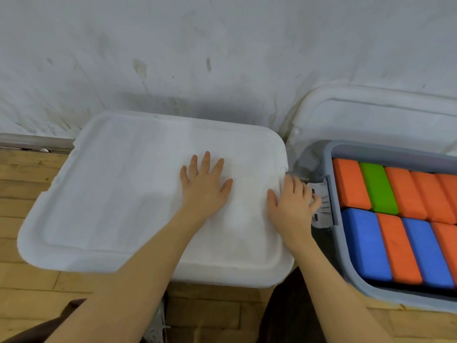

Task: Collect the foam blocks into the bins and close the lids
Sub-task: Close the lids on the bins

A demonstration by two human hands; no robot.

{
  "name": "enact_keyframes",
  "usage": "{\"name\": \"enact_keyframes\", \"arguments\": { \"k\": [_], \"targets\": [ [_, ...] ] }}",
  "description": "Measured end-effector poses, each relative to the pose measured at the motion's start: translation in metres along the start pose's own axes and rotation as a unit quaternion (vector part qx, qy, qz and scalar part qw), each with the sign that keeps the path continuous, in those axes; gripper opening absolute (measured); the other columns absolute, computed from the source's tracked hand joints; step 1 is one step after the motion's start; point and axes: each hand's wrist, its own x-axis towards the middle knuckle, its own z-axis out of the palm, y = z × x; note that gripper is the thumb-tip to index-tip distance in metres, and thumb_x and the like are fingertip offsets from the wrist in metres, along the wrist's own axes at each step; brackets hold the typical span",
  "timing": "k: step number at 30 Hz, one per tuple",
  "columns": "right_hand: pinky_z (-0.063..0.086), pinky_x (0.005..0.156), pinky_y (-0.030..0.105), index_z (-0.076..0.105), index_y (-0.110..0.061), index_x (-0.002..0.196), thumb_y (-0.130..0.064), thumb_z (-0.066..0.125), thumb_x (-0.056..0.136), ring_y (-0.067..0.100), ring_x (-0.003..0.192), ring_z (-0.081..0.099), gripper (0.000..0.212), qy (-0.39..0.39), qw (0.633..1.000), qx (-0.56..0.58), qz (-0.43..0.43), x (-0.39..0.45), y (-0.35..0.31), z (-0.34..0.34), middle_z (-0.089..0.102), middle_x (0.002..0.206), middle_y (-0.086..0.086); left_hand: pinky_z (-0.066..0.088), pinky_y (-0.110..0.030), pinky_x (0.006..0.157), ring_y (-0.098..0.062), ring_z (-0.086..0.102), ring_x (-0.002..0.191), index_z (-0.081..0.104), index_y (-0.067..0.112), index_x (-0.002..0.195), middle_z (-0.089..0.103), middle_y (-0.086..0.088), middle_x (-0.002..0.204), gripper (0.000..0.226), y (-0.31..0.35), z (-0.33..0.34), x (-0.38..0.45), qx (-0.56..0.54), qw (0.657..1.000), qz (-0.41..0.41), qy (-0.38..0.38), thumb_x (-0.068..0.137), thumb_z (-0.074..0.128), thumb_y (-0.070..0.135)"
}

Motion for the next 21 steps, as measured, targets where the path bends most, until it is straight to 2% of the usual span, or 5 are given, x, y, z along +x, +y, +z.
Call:
{"name": "enact_keyframes", "arguments": {
  "k": [3, 9, 14, 19, 21],
  "targets": [
    [0.015, 0.107, 0.047, 0.052, -0.01, 0.127, -0.04, 0.041, 0.092, 0.026, 0.115, 0.048, 0.047, 0.008, 1.0, 0.014, -0.01, -0.005, 0.012, -0.001, 0.06, 0.118, 0.006, -0.001, -0.053, 0.112, -0.029, -0.007, 0.143, 0.012, 0.036, 0.148, -0.004, 0.001, 0.158, 0.06, 0.02, 0.007, -0.021, -0.018, 0.998, 0.044, -0.035, 0.095, 0.03, 0.055],
    [0.019, 0.101, 0.038, 0.044, -0.014, 0.137, -0.035, 0.043, 0.095, 0.021, 0.117, 0.046, 0.047, -0.004, 0.996, 0.089, 0.0, -0.008, 0.009, -0.003, 0.056, 0.128, 0.003, -0.002, -0.063, 0.107, -0.031, -0.009, 0.143, -0.001, 0.04, 0.148, -0.012, 0.001, 0.158, 0.06, 0.037, 0.027, -0.041, 0.039, 0.996, 0.06, -0.046, 0.094, 0.019, 0.059],
    [0.031, 0.102, 0.041, 0.036, -0.025, 0.141, -0.052, 0.055, 0.087, 0.022, 0.126, 0.039, 0.064, -0.055, 0.955, 0.281, 0.074, -0.009, 0.028, -0.001, 0.045, 0.137, 0.002, -0.001, -0.066, 0.105, -0.032, -0.007, 0.144, -0.004, 0.04, 0.147, -0.01, -0.001, 0.158, 0.064, 0.039, 0.038, -0.041, 0.062, 0.996, 0.054, -0.017, 0.088, 0.003, 0.064],
    [0.042, 0.096, 0.052, 0.039, -0.02, 0.132, -0.074, 0.044, 0.078, 0.026, 0.111, 0.054, 0.077, -0.149, 0.946, 0.259, 0.124, -0.007, 0.028, 0.001, 0.056, 0.119, 0.002, 0.0, -0.066, 0.106, -0.032, -0.007, 0.144, -0.003, 0.04, 0.147, -0.01, -0.001, 0.158, 0.062, 0.04, 0.037, -0.039, 0.068, 0.996, 0.051, -0.029, 0.092, 0.013, 0.062],
    [0.039, 0.1, 0.05, 0.042, -0.021, 0.128, -0.074, 0.046, 0.076, 0.022, 0.108, 0.053, 0.074, -0.105, 0.95, 0.266, 0.122, -0.01, 0.027, -0.001, 0.056, 0.116, 0.0, 0.001, -0.065, 0.106, -0.031, -0.007, 0.144, -0.004, 0.041, 0.147, -0.01, 0.0, 0.158, 0.064, 0.039, 0.039, -0.039, 0.071, 0.996, 0.051, -0.026, 0.088, 0.005, 0.064]
  ]
}}
